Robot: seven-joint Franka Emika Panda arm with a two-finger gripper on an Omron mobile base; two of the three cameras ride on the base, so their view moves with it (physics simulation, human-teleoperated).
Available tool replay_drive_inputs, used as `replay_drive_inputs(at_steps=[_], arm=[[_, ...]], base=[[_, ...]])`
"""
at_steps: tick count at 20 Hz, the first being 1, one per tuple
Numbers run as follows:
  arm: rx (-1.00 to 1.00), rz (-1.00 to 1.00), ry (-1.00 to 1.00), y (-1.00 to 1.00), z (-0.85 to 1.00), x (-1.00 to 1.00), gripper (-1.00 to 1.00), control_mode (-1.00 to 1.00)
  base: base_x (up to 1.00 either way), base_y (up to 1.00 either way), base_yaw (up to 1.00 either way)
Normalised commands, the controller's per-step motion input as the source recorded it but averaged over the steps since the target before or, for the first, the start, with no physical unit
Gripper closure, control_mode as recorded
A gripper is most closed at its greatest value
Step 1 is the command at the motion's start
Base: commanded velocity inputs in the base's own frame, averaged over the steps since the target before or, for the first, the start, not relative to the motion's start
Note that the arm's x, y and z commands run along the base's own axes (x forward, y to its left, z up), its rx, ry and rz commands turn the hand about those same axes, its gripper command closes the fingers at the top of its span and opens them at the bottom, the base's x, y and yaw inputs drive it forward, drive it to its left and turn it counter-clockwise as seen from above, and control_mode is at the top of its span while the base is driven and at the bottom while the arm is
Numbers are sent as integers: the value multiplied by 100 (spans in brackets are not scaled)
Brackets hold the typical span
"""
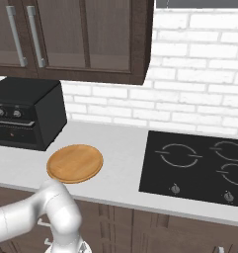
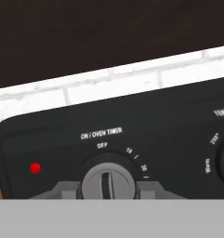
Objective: Pick up the kebab skewer and baguette bread, and place them inside the toaster oven. Close the toaster oven door and start by setting the timer.
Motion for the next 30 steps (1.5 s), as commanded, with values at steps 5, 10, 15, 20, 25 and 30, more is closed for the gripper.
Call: replay_drive_inputs(at_steps=[5, 10, 15, 20, 25, 30], arm=[[19, -2, -5, 0, -2, 0, 100, -100], [20, 0, -3, 0, 0, 0, 100, -100], [18, 0, -1, 0, 0, 0, 100, -100], [18, 0, 0, 0, 0, 0, 100, -100], [15, 0, 0, 0, 0, 0, 100, -100], [15, -1, 0, 0, 0, 0, 100, -100]], base=[[0, 0, 0], [0, 0, 0], [0, 0, 0], [0, 0, 0], [0, 0, 0], [0, 0, 0]])
